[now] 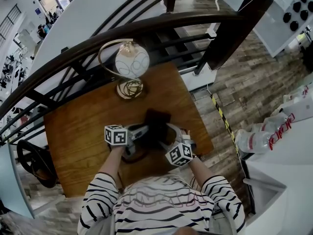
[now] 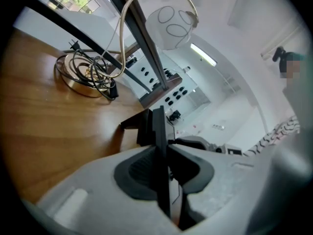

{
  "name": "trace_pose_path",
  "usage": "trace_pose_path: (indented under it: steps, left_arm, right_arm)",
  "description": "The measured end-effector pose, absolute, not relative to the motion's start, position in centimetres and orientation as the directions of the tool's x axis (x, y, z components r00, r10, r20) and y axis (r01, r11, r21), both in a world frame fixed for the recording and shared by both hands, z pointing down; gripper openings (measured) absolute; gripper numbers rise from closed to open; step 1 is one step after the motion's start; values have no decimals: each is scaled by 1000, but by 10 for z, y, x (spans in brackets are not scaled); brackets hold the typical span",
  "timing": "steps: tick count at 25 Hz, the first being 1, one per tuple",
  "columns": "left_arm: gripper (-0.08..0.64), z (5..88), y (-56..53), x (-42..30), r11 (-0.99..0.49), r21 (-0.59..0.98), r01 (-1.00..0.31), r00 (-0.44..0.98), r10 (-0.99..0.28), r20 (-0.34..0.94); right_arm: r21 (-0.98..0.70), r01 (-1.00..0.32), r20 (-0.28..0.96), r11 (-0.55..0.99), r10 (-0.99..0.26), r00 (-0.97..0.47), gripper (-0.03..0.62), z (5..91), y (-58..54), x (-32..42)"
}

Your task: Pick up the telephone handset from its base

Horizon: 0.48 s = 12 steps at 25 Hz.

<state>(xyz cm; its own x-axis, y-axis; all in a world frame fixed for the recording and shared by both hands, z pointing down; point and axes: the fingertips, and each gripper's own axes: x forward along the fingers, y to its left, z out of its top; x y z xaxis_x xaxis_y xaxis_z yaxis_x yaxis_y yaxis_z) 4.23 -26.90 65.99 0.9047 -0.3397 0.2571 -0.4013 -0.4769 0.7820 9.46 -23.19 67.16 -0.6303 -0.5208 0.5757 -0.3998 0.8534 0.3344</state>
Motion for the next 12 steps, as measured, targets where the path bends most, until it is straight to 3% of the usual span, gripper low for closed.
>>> trace_pose_path:
  steps: [12]
  left_arm:
    - [71, 622, -264, 32, -523, 757, -390, 899, -394, 191]
  right_arm:
    - [327, -414, 606, 849, -525, -598, 335, 672, -232, 93]
